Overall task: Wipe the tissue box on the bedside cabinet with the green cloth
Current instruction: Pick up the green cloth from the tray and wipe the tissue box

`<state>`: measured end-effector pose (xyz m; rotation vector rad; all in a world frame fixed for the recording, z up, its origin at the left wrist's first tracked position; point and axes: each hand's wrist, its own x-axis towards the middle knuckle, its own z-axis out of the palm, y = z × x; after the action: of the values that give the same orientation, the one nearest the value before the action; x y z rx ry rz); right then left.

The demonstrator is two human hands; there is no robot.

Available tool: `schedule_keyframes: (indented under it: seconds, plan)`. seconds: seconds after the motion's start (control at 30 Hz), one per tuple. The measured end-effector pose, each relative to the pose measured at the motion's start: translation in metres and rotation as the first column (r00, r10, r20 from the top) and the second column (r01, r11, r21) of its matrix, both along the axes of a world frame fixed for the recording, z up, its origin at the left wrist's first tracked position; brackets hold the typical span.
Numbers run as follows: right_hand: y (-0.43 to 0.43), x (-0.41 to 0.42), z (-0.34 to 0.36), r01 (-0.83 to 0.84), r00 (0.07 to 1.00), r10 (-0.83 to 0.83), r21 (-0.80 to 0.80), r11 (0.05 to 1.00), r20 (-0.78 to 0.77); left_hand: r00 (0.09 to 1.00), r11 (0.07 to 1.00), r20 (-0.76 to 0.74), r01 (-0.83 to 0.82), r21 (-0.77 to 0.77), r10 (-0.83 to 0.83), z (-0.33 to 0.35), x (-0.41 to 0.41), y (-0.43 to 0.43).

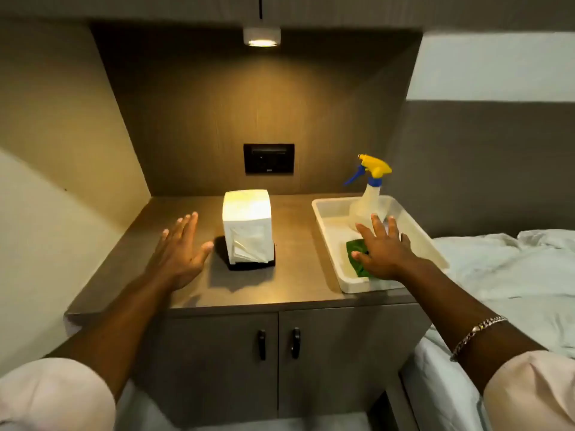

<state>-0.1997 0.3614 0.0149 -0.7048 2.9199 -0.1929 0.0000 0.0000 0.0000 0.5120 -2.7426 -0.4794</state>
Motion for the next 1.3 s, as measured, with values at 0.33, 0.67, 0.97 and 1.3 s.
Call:
schedule_keyframes:
  seconds: [0.33, 0.67, 0.97, 1.3]
  plan:
    - [0.000, -0.042, -0.028, 0.027, 0.978, -0.036, 0.047, 0.999, 0.208, 0.940, 0.990, 0.328, -0.049, -0.129, 0.090, -0.078, 0.000, -0.027]
    - [-0.012, -0.016, 0.013, 0.152, 0.988, -0.140, -0.371, 0.916, 0.058, 0.975, 0.974, 0.218, -0.002, 0.226, -0.049, -0.043, -0.008, -0.030]
    - [-0.130, 0.026, 0.102, -0.340, 0.938, 0.321, -0.536, 0.773, -0.133, 0.863, 0.863, 0.158, 0.431, 0.262, -0.479, 0.069, -0.092, -0.055]
    - [-0.167, 0.048, 0.071, -0.449, 0.893, 0.423, -0.259, 0.855, -0.151, 0.843, 0.851, 0.252, 0.368, 0.374, -0.475, 0.055, -0.104, -0.069]
